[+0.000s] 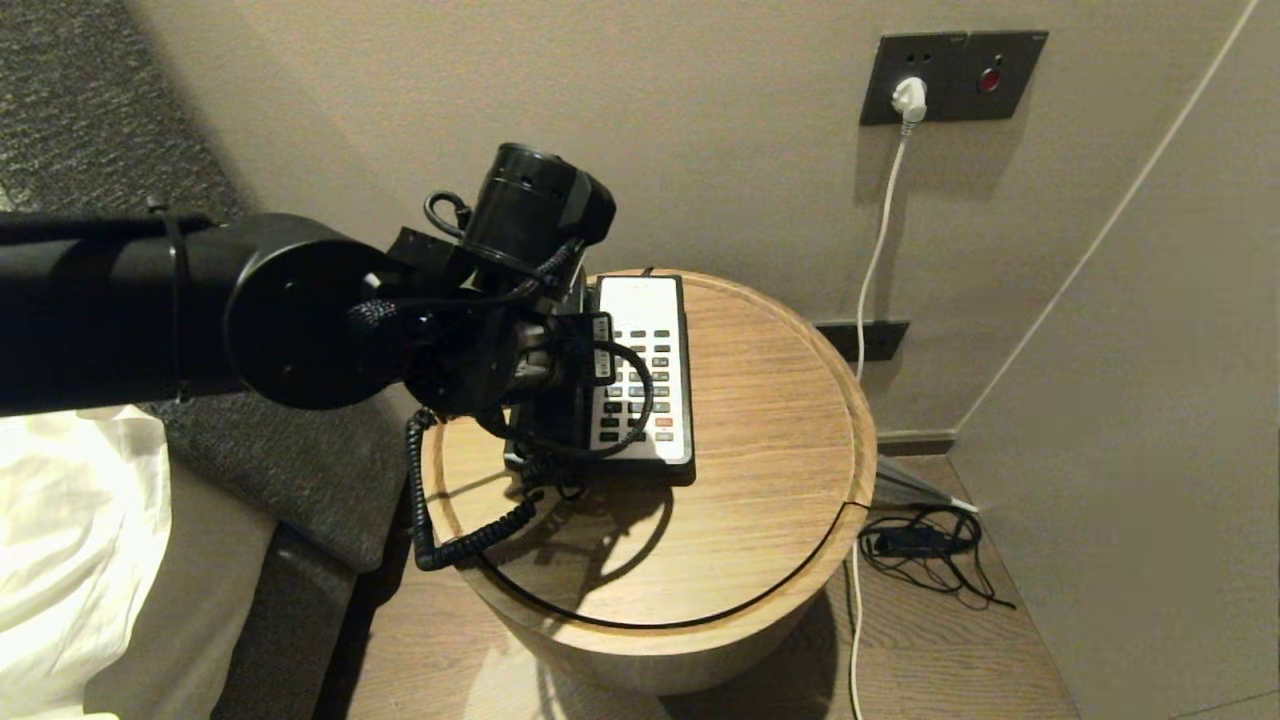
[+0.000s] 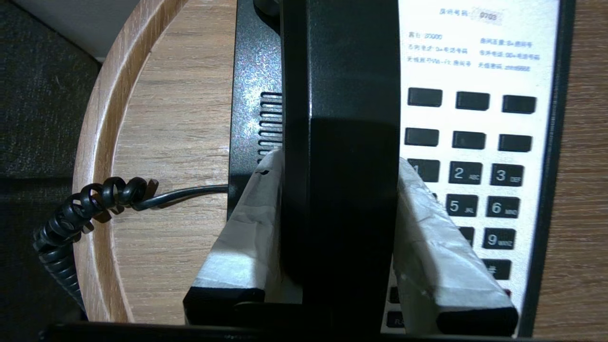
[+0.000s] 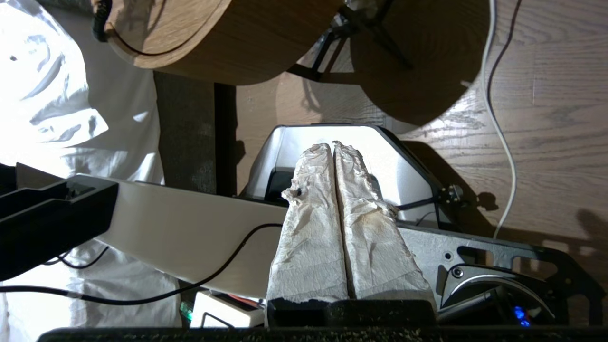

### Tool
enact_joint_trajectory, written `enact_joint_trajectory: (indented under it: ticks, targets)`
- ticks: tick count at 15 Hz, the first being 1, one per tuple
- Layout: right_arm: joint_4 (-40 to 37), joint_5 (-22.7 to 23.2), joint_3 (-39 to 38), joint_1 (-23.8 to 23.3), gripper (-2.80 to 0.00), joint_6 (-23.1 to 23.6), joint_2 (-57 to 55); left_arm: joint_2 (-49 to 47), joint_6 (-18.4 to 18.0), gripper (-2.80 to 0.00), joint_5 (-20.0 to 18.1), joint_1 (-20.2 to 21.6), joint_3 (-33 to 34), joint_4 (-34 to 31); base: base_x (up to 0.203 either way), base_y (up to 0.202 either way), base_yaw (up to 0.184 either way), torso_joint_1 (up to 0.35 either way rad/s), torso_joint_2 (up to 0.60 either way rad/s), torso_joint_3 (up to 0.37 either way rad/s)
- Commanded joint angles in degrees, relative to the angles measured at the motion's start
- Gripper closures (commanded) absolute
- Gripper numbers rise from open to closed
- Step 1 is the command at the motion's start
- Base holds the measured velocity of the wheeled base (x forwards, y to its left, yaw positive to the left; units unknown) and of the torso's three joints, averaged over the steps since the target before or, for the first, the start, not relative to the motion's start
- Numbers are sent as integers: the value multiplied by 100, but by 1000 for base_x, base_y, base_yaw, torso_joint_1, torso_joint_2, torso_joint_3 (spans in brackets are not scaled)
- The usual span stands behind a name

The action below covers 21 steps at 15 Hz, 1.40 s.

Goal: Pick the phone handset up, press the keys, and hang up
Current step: Put the handset back

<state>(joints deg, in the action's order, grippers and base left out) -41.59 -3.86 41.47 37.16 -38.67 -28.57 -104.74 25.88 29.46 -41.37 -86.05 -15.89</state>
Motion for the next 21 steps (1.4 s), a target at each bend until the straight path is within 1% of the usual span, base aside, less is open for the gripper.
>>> enact_joint_trajectory:
  ticks: [1,9,10,16,19,20,21]
  targets:
    - [-24,-1,-55,4,0,-18,24,-29,22,0,15,10,44,-1,0,0,0,0,0,0]
    - [113,-1,-256,2,0,70,45,-20,163,0,-2,92,133,23,0,0,0,0,0,0]
    - [156,-1,-289,8,0,84,45,-20,171,-280,9,86,133,60,0,0,0,0,0,0]
    - [239,8,-421,11,0,176,45,75,194,-280,66,50,79,69,0,0,0,0,0,0]
    - [280,8,-520,4,0,184,45,417,173,-280,68,35,130,68,0,0,0,0,0,0]
    - [341,8,-577,3,0,184,37,621,149,0,64,34,210,57,0,0,0,0,0,0]
    - [362,21,-619,2,0,184,7,856,124,0,61,34,385,49,0,0,0,0,0,0]
